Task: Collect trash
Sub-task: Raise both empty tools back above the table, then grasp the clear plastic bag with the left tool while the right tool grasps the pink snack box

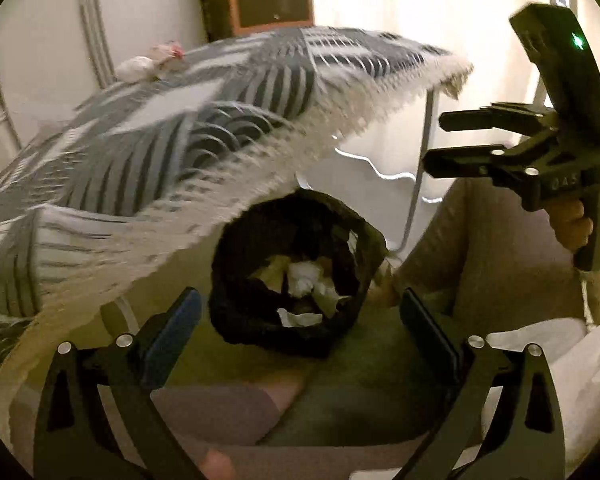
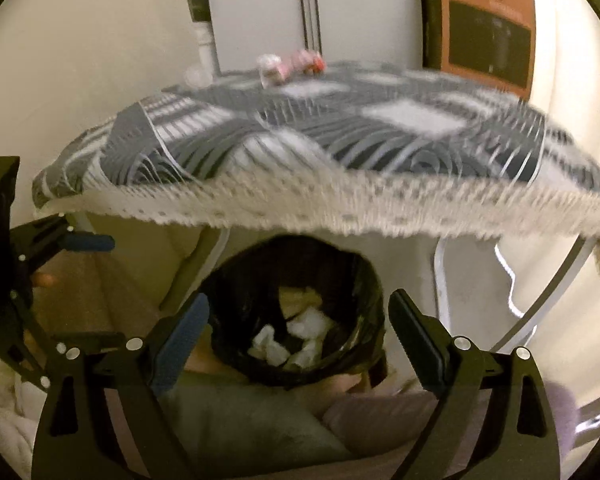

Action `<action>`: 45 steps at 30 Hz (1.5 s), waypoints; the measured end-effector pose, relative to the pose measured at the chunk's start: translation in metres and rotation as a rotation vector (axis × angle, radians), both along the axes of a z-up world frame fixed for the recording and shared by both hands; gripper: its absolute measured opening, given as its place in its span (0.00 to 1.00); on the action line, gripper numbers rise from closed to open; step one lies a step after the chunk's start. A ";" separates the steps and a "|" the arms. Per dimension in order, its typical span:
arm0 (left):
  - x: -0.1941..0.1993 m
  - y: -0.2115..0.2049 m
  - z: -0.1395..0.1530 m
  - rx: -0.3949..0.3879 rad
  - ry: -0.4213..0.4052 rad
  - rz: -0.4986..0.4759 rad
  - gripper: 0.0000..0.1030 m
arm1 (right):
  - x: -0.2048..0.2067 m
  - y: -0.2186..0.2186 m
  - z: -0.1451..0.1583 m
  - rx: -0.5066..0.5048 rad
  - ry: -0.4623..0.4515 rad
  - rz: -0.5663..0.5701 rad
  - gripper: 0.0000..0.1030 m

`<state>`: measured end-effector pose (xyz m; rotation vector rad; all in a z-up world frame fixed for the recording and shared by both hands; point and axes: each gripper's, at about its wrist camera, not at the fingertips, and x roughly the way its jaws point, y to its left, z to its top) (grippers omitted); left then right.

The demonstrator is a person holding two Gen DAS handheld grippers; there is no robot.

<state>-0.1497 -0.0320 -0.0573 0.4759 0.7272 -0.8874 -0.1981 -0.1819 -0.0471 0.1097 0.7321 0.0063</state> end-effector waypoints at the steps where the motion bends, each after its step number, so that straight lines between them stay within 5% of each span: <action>1: -0.002 0.004 0.005 -0.005 -0.012 0.009 0.94 | -0.002 0.002 0.006 0.003 -0.012 0.001 0.85; 16: 0.069 0.041 0.078 -0.082 -0.084 0.152 0.94 | 0.080 0.025 0.074 -0.064 -0.065 0.036 0.86; 28: 0.170 0.047 0.095 -0.052 -0.069 0.253 0.94 | 0.175 0.020 0.081 -0.023 -0.002 0.062 0.86; 45: 0.268 0.042 0.097 -0.030 0.014 0.271 0.94 | 0.281 0.006 0.072 -0.006 0.082 0.047 0.86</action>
